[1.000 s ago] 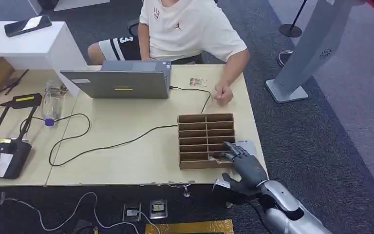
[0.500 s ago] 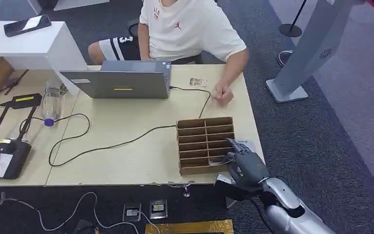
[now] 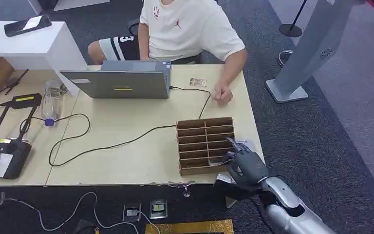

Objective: Pass the card to the sensor for recognition and then transmit it.

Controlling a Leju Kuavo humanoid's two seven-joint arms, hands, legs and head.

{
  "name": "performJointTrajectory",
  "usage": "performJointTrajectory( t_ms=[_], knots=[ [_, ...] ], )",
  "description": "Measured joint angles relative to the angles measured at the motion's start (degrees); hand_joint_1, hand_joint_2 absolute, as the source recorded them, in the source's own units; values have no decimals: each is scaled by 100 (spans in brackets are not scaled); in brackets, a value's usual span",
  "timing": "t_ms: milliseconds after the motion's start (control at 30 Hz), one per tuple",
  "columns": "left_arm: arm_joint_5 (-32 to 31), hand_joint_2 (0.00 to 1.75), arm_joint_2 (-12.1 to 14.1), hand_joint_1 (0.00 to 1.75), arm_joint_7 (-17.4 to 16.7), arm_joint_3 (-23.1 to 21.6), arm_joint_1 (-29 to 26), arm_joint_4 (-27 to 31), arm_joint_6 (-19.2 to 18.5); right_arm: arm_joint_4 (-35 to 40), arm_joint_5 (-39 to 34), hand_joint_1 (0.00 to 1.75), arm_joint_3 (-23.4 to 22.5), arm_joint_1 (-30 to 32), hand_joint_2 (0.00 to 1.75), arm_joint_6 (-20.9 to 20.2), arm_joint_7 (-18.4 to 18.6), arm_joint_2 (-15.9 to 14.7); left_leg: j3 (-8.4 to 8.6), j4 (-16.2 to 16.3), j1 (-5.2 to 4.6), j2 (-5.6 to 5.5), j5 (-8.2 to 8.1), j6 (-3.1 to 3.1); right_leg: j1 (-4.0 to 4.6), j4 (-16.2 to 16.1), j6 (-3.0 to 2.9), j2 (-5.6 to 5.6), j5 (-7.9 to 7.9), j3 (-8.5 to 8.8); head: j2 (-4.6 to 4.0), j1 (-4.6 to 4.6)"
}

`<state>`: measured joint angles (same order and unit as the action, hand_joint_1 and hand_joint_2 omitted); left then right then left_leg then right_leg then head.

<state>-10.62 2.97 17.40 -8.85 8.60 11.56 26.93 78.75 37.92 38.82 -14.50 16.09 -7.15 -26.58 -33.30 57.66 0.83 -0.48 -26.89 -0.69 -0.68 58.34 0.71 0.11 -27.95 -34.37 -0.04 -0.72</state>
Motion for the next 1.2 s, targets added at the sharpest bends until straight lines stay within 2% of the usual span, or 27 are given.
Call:
performJointTrajectory(
  t_ms=[133,267,567,767,933,1033,1200],
  knots=[
    [-11,0,-9,0,0,-2,4,0,22,0,-89,175,-74,-111,175,81,-37,22,-1,0,0,0,0,0,0,0,0,0,0,0,0,2],
    [-17,0,-20,0,0,-24,17,0,52,-15,-192,175,-315,-417,175,2,-258,22,3,0,0,2,0,0,0,0,1,2,1,1,0,0],
    [-83,0,-46,0,2,-151,69,2,72,-33,-147,175,-736,-1044,175,-90,-483,48,2,1,-1,1,1,1,-1,2,1,1,2,3,0,0],
    [-98,0,-52,0,68,-254,102,2,70,-160,66,175,-920,-2032,175,-501,-920,107,2,1,0,1,2,0,-1,3,1,1,2,2,0,0],
    [-118,0,-66,0,74,-295,110,2,53,-368,133,175,-962,-2503,175,-636,-1099,238,-2,1,0,-3,2,1,-1,4,1,-1,2,3,0,-2],
    [-188,0,-63,0,68,-367,144,7,-77,-785,276,175,-892,-2921,175,-715,-1386,435,-7,0,-1,2,2,0,-1,7,1,2,2,-3,0,7],
    [-206,0,-59,0,-11,-492,246,52,-203,-1896,539,175,-706,-3577,175,-684,-1740,861,-9,0,1,-24,10,-1,0,9,1,-14,2,1,0,2]
  ],
)
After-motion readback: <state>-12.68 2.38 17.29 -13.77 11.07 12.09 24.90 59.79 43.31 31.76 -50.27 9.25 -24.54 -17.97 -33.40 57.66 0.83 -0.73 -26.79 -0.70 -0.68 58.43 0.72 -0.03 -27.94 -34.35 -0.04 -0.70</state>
